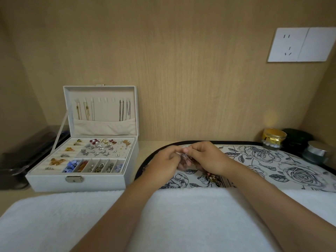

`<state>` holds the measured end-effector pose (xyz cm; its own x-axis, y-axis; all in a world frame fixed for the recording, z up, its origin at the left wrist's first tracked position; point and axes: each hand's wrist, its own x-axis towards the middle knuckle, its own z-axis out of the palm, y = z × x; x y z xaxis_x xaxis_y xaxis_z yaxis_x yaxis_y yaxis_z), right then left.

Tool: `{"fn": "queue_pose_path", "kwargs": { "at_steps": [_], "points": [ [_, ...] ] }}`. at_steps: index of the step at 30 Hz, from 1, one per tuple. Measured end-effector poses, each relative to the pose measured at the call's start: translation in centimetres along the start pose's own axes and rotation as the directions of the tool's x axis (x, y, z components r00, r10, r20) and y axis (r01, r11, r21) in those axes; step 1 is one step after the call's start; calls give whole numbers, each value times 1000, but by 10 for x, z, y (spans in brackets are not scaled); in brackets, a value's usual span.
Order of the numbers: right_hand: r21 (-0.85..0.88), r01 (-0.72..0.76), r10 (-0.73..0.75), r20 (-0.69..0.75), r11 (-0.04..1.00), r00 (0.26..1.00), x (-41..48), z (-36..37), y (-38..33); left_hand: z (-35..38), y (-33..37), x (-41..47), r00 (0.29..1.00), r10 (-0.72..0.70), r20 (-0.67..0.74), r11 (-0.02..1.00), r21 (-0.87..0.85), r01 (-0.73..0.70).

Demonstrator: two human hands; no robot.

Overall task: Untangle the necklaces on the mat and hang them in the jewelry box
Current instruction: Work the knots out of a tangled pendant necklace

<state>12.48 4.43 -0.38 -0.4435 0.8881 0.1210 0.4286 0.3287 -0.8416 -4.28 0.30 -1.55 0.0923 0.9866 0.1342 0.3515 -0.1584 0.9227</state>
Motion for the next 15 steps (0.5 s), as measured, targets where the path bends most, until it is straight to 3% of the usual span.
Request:
{"fn": "queue_pose_path", "kwargs": {
  "at_steps": [10, 15],
  "points": [
    [-54, -57, 52, -93, 997, 994, 1, 3, 0, -7, -6, 5, 998, -18, -66, 995, 92, 24],
    [-57, -136, 135, -23, 989, 991, 1, 3, -2, -7, -6, 5, 997, -24, -67, 996, 89, 30]
  ]
}}
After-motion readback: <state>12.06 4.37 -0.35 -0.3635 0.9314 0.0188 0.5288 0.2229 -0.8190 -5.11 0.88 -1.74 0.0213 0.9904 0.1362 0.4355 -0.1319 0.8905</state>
